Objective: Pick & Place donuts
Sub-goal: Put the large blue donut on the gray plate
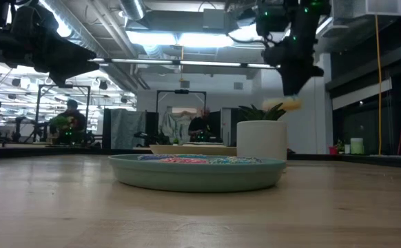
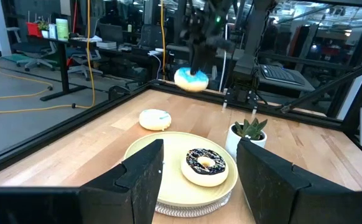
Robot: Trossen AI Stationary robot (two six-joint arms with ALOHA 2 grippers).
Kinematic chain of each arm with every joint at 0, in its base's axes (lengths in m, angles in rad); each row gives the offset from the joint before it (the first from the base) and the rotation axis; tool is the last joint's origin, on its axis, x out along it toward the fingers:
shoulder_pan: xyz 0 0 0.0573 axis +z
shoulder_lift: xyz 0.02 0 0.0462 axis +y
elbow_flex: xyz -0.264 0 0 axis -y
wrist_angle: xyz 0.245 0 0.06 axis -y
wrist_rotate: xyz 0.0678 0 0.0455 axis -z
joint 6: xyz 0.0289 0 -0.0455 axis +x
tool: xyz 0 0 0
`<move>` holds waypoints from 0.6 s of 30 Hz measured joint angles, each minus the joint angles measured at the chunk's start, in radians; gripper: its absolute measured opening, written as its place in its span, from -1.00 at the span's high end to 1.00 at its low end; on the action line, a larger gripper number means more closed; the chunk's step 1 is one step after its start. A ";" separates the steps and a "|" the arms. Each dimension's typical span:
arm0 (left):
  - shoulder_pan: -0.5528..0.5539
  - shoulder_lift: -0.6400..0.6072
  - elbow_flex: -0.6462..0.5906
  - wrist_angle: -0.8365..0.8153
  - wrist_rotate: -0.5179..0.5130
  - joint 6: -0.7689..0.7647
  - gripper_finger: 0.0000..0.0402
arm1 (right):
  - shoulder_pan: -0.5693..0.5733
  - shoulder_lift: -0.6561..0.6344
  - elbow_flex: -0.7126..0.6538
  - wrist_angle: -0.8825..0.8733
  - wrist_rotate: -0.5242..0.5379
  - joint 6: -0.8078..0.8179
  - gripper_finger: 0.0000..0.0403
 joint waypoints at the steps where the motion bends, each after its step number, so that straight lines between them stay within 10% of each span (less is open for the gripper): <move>1: 0.000 0.000 0.000 0.000 0.000 0.000 0.02 | 0.000 0.001 0.021 -0.015 0.000 -0.011 0.81; 18: 0.000 0.000 0.000 0.000 0.000 0.000 0.02 | 0.001 0.284 0.502 -0.216 -0.001 -0.145 0.81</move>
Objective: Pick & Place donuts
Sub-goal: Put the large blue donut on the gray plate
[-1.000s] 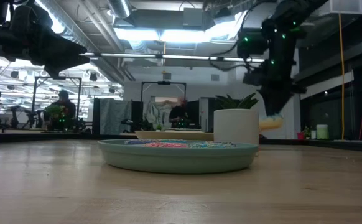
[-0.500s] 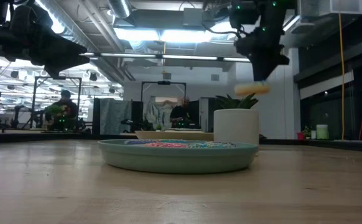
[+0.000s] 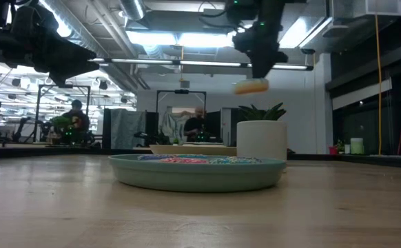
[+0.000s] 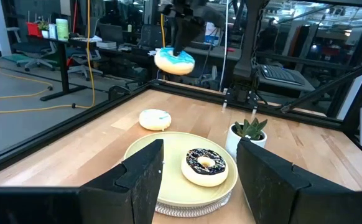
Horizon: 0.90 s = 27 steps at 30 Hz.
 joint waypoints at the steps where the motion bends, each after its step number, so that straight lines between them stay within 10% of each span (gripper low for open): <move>1: 0.000 0.000 0.000 0.000 0.000 0.000 0.02 | 0.003 0.020 0.028 -0.006 0.000 -0.002 0.81; 27: 0.000 0.000 0.000 0.000 0.000 0.000 0.02 | 0.108 0.462 0.508 -0.071 -0.022 -0.105 0.81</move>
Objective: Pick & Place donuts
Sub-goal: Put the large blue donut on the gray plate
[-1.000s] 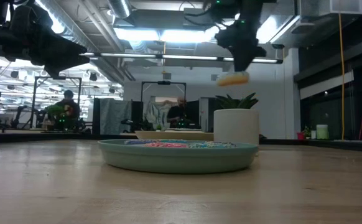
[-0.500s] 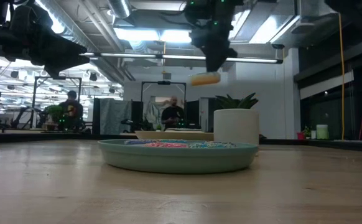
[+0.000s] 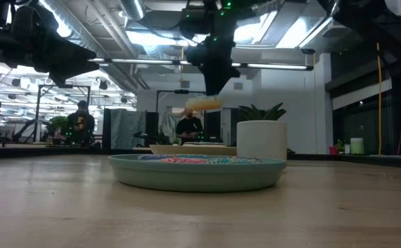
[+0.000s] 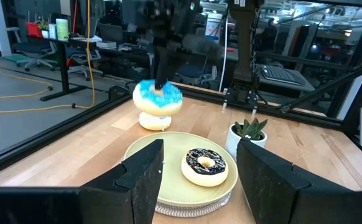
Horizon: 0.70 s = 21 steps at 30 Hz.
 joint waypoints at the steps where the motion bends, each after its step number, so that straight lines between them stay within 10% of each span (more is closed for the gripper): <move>1: 0.000 0.000 0.000 0.000 0.000 0.000 0.02 | 0.004 0.011 0.003 0.001 0.000 -0.001 0.81; 21: 0.000 0.000 0.000 0.000 0.000 0.000 0.02 | 0.048 0.134 0.004 0.132 -0.026 -0.078 0.81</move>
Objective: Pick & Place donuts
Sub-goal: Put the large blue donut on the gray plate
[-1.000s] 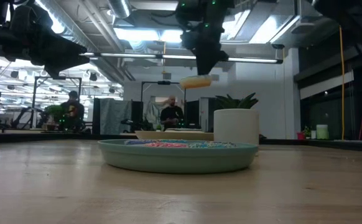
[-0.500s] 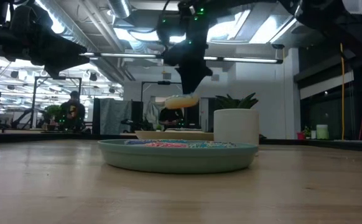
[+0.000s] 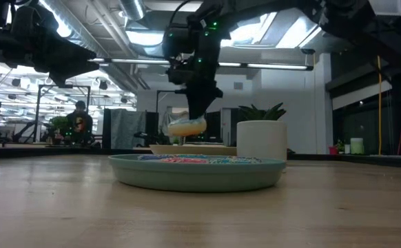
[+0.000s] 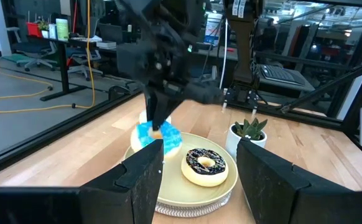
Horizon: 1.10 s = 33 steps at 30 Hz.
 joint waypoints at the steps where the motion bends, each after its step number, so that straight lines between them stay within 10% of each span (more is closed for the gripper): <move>1: 0.000 0.000 0.000 0.000 0.000 0.000 0.02 | 0.002 0.006 0.000 0.000 0.000 0.000 0.81; 33: 0.000 0.000 0.000 0.000 0.000 0.000 0.02 | 0.042 0.086 -0.001 0.060 -0.046 -0.043 0.79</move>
